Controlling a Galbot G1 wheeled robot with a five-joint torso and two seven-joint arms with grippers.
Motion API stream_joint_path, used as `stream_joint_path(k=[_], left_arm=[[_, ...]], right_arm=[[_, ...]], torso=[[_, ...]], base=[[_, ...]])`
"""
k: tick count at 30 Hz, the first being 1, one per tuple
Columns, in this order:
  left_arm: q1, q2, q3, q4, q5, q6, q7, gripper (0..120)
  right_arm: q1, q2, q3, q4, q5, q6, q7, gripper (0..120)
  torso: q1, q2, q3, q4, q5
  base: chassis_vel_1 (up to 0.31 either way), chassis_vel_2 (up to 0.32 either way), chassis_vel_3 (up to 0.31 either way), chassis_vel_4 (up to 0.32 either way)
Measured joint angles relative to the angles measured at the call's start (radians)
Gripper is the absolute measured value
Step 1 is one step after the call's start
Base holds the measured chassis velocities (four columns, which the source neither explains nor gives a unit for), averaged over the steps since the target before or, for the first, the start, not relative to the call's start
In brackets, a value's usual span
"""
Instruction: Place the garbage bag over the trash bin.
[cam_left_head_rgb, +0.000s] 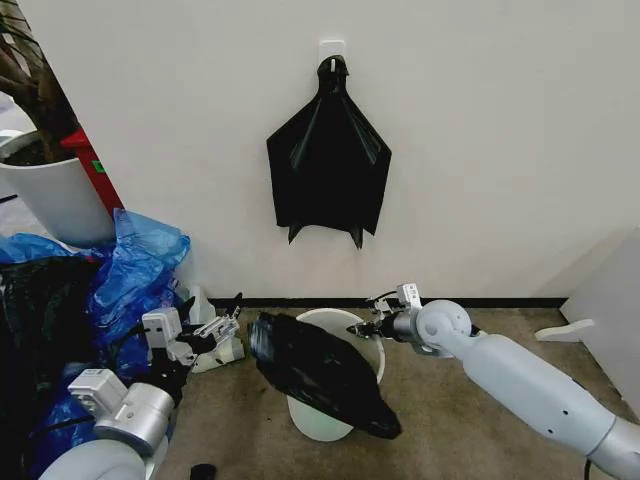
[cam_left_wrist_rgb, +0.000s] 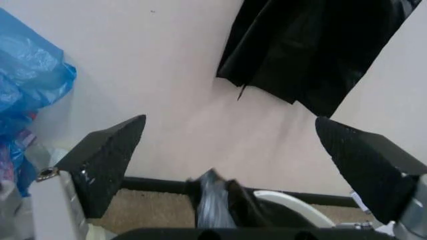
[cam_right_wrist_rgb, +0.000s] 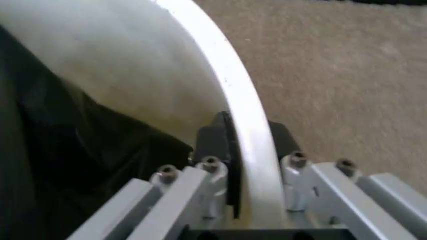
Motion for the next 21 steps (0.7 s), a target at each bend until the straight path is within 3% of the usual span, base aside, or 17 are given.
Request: stream_joint_path(k=[8,12,15,21], left_arm=[[0.011,-0.015,0.044,0.006,0.05,-0.017,0.021,100],[0.012,-0.017,0.049,0.006,0.054,-0.019,0.026,100],[0.016,-0.018,0.05,0.004,0.057,-0.019,0.028,100],[0.025,-0.031,0.054,0.006,0.077,-0.024,0.038,100]], right_arm=[[-0.115,0.032,0.143,0.183,0.157,0.003,0.393,0],[-0.179,0.038,0.201,0.274,0.246,0.013,0.514,0],[-0.276,0.026,0.24,0.358,0.273,0.094,0.606,0],[-0.39,0.07,0.29,0.425,0.197,0.203,0.671,0]], torso=[[0.0,0.0,0.0,-0.0001,-0.0003],[0.0,0.0,0.0,-0.0001,-0.0001],[0.0,0.0,0.0,-0.0008,-0.0006],[0.0,0.0,0.0,-0.0005,-0.0003]], base=[[0.0,0.0,0.0,0.0],[0.0,0.0,0.0,0.0],[0.0,0.0,0.0,0.0],[0.0,0.0,0.0,0.0]])
